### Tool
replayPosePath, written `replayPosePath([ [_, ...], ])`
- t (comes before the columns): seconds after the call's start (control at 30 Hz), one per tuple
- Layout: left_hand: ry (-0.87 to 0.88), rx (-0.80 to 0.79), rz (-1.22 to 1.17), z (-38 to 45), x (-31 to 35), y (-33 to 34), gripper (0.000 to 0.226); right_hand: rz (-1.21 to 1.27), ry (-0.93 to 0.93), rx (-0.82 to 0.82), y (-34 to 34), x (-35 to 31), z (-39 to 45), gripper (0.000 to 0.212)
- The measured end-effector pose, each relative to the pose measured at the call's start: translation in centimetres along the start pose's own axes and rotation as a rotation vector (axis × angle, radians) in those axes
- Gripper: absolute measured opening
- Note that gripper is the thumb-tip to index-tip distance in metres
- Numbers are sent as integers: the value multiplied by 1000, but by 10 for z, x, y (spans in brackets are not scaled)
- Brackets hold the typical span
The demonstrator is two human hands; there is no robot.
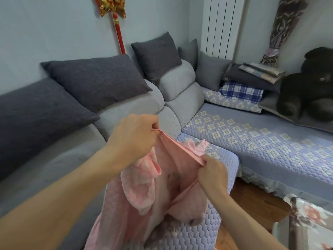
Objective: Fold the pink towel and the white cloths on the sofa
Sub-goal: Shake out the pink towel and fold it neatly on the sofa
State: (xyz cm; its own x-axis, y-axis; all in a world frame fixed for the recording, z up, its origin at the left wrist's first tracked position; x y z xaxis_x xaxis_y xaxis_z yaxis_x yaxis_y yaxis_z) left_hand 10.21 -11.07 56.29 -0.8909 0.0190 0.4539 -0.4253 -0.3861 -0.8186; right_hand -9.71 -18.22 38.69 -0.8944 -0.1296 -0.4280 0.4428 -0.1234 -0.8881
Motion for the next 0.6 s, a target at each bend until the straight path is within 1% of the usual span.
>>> replayPosePath([
  [0.1, -74, 40, -50, 0, -12, -9, 10, -41, 88, -40, -8, 38, 19, 36],
  [0.2, -83, 133, -98, -1, -22, -17, 9, -150, 181, -138, -2, 81, 35, 30],
  [0.3, -124, 236, -69, 1, -54, -23, 13, -170, 298, -229, 4, 127, 44, 26],
  [0.4, -297, 322, -43, 2, -109, -26, 18, -199, 312, -298, 10, 171, 39, 23],
  [0.5, -490, 375, -58, -11, -157, -24, 18, -279, 271, -331, 19, 209, 25, 36],
  [0.57, -566, 374, -81, -24, -181, -20, 15, -211, 279, -358, 27, 228, 14, 42],
  [0.6, -576, 357, -91, -29, -188, -16, 13, -168, 295, -379, 31, 234, 10, 42],
])
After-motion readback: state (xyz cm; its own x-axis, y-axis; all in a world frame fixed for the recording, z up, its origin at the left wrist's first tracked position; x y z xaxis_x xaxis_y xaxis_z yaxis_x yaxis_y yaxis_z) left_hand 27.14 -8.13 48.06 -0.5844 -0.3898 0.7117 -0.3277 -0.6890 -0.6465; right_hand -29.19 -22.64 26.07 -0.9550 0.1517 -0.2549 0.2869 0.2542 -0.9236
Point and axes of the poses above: each hand's wrist, its own z-axis towards the middle knuckle, its own y-axis out of the palm, x = y × z, the point moved 3 cm from there along z, towards the middle knuckle, and after that the axes turned 15 degrees about -z, right-handed, at the moved point
